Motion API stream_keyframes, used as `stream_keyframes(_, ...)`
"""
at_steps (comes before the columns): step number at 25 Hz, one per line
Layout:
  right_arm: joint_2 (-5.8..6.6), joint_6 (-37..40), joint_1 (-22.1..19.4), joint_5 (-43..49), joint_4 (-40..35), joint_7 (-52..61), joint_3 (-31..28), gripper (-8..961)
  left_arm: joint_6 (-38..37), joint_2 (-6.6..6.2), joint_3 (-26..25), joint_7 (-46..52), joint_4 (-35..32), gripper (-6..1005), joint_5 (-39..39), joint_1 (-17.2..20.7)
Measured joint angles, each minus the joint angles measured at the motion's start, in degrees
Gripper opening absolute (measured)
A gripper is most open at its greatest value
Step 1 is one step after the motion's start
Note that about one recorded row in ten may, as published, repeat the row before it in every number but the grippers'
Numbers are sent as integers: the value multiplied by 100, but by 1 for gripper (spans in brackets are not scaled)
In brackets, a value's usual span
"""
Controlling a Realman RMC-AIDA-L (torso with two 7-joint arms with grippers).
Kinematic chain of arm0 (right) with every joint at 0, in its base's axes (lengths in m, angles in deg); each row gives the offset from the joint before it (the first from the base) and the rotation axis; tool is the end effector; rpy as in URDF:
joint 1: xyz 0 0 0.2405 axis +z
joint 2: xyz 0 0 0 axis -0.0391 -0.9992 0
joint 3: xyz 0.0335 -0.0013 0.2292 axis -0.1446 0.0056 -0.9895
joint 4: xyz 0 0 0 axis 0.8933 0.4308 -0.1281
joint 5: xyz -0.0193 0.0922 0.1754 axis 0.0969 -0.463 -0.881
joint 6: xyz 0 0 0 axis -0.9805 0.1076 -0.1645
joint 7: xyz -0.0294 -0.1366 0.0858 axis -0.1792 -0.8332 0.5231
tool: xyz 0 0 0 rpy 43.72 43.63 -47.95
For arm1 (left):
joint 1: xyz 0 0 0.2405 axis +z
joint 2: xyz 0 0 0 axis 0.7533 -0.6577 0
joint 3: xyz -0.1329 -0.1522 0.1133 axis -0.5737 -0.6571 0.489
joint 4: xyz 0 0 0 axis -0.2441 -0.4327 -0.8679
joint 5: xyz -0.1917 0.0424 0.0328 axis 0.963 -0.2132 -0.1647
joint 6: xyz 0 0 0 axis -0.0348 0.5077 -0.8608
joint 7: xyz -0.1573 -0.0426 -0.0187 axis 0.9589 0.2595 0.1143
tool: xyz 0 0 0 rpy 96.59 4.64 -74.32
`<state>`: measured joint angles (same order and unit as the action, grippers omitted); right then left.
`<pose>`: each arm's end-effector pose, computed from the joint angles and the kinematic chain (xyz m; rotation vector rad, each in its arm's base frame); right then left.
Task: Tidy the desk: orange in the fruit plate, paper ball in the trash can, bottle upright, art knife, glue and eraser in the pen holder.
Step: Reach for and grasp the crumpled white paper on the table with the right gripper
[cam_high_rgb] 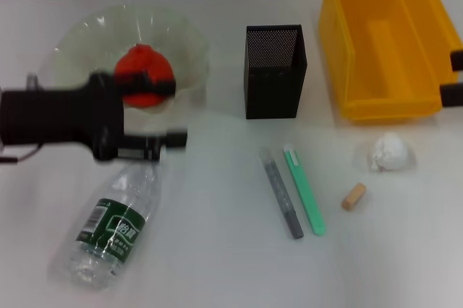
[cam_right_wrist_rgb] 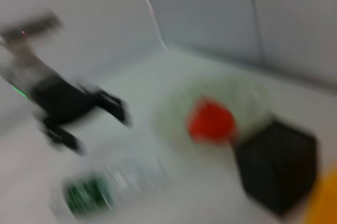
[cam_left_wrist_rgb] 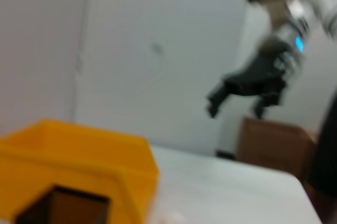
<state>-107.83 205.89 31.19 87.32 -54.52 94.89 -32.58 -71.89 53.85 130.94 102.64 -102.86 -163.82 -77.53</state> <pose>0.1877 0.2813 0.1330 -2.7384 0.8210 0.3463 -0.2048 0.2937 0.0280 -2.9124 -0.3402 -0.8368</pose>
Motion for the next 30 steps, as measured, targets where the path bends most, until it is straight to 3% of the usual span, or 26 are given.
stream_keyframes(2, -93, -7, 208, 1206, -840, 753, 851, 753, -90, 76, 0, -11, -69, 841, -398, 7)
stream_keyframes(5, -168, -83, 331, 1984, -1028, 1042, 1384, 751, -77, 102, 0, -11, -69, 839, -508, 8)
stream_keyframes(9, -319, -506, 408, 3048, -982, 1401, 2365, 749, -28, 137, -6, -13, -69, 838, -660, 9)
stream_keyframes(12, -339, -1413, 353, 3406, -485, 1885, 3295, 747, 43, 149, -1, -14, -45, 836, -684, 10)
stream_keyframes(25, -334, -3197, 888, 3477, 1760, 2238, 4416, 738, 240, 269, 13, -20, -17, 830, -942, 40)
stream_keyframes(30, -335, -3421, 976, 3474, 2035, 2219, 4547, 735, 250, 264, -3, -20, -15, 828, -944, 89)
